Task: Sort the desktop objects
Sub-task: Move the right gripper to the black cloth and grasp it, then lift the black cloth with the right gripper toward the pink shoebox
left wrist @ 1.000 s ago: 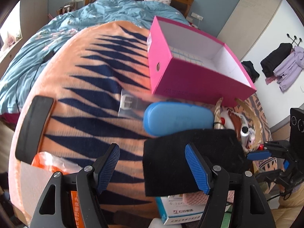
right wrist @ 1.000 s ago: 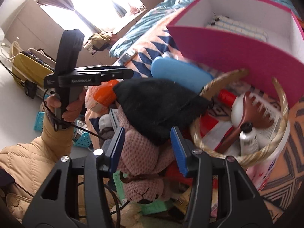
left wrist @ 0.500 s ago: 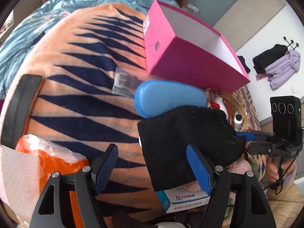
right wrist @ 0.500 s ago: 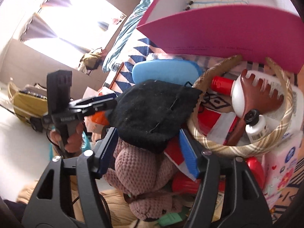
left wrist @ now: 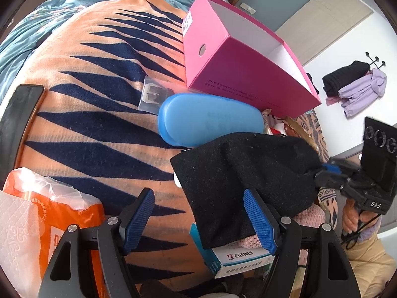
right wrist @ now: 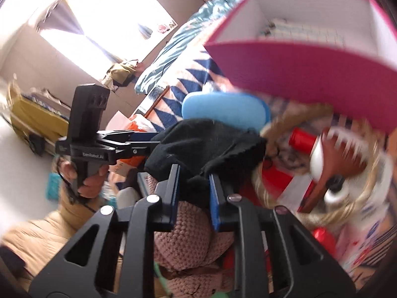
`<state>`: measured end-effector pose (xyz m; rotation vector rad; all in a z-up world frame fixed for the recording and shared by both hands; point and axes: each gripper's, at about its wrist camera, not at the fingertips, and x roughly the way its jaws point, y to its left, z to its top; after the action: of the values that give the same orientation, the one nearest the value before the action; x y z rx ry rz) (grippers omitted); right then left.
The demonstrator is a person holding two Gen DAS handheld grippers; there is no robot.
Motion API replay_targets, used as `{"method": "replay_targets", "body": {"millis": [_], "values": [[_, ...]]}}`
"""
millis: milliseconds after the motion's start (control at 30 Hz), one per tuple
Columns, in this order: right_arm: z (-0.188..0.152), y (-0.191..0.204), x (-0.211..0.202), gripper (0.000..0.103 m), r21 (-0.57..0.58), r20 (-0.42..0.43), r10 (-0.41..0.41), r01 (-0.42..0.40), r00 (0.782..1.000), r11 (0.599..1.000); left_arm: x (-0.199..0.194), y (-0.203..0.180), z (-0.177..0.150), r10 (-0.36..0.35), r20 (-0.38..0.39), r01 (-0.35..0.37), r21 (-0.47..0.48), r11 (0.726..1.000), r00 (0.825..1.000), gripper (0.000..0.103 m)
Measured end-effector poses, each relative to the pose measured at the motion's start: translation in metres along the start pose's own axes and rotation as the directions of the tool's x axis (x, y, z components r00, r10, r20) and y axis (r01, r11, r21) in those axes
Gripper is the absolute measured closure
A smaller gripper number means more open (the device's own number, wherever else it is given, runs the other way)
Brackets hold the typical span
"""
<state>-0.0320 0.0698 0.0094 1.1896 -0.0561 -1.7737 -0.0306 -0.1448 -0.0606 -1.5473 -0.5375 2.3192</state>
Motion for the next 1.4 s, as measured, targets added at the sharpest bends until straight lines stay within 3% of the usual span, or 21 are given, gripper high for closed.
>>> {"method": "replay_targets", "body": {"millis": [67,233,400,500,567,633,667,767,833,867,900,1167,1300,1333,1400], "values": [[0.002,0.009,-0.003,0.087,-0.062,0.026,-0.026,0.028,0.999,0.998,-0.001,-0.001,-0.001,-0.006,0.01,0.006,0.004,1.0,1.0,0.031],[0.005,0.028,-0.008,0.092,-0.233,0.093,-0.127,0.145,0.988,0.961,-0.01,-0.011,-0.003,-0.041,0.05,0.04,0.019,0.999,0.998,0.056],[0.004,0.032,-0.012,0.094,-0.328,0.152,-0.209,0.249,0.966,0.911,-0.016,-0.023,-0.001,-0.045,0.085,0.041,0.043,0.998,0.995,0.056],[0.001,0.03,-0.015,0.094,-0.369,0.198,-0.269,0.325,0.943,0.871,-0.013,-0.021,0.001,-0.025,0.073,0.022,0.04,0.999,0.997,0.045],[-0.001,0.022,-0.008,0.094,-0.371,0.133,-0.264,0.295,0.955,0.88,-0.008,-0.016,0.002,-0.034,0.055,0.033,0.021,0.999,0.998,0.043],[-0.004,0.016,-0.002,0.094,-0.371,0.104,-0.279,0.297,0.955,0.88,-0.005,-0.011,0.002,-0.036,0.038,0.036,-0.005,0.999,0.999,0.036],[-0.003,0.009,0.002,0.092,-0.346,0.051,-0.268,0.269,0.962,0.899,-0.005,-0.008,0.001,-0.04,0.036,0.041,-0.02,0.999,0.999,0.034],[0.001,-0.008,0.004,0.084,-0.258,-0.003,-0.217,0.209,0.976,0.943,-0.004,-0.003,-0.001,-0.049,0.024,0.05,-0.034,0.998,0.999,0.033],[0.006,-0.02,0.002,0.069,-0.183,-0.011,-0.175,0.17,0.985,0.968,-0.005,-0.002,-0.003,-0.052,0.023,0.053,-0.037,0.998,0.998,0.033],[0.008,-0.024,0.0,0.053,-0.15,-0.008,-0.158,0.155,0.987,0.977,-0.005,-0.003,-0.004,-0.056,0.02,0.057,-0.036,0.998,0.998,0.032],[0.01,-0.027,-0.002,0.044,-0.123,-0.003,-0.146,0.144,0.989,0.982,-0.005,-0.004,-0.004,-0.059,0.017,0.06,-0.035,0.998,0.998,0.029],[0.036,-0.043,0.03,0.042,-0.067,-0.079,-0.122,0.116,0.989,0.991,-0.003,-0.005,-0.004,-0.073,0.004,0.073,-0.038,0.997,0.997,0.028],[0.038,-0.043,0.048,0.043,-0.082,-0.128,-0.124,0.114,0.984,0.99,-0.002,-0.005,-0.006,-0.077,0.006,0.077,-0.029,0.997,0.997,0.035],[0.036,-0.041,0.05,0.047,-0.104,-0.132,-0.138,0.125,0.982,0.987,-0.002,-0.006,-0.006,-0.082,0.008,0.082,-0.026,0.996,0.997,0.037],[0.032,-0.035,0.049,0.068,-0.158,-0.116,-0.199,0.18,0.973,0.971,-0.004,-0.006,-0.006,-0.088,0.014,0.089,-0.024,0.996,0.996,0.048]]}}
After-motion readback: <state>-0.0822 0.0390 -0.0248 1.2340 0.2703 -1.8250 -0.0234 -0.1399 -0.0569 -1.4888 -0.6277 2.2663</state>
